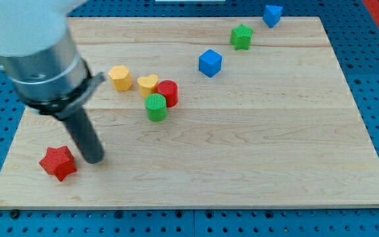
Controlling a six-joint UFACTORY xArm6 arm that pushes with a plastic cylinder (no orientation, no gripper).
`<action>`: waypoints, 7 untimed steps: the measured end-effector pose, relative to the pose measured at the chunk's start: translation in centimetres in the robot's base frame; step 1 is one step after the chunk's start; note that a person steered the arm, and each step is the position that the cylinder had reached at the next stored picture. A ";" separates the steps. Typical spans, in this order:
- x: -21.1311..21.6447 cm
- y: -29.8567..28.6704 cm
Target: Separate the green circle and red circle
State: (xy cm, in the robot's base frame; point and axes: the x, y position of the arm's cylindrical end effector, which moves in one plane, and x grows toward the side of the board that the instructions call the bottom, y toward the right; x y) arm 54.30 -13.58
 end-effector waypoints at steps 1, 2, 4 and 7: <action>-0.8 1.5; -1.7 5.8; -9.4 14.1; -10.0 13.4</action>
State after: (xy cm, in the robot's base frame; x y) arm 44.33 -0.18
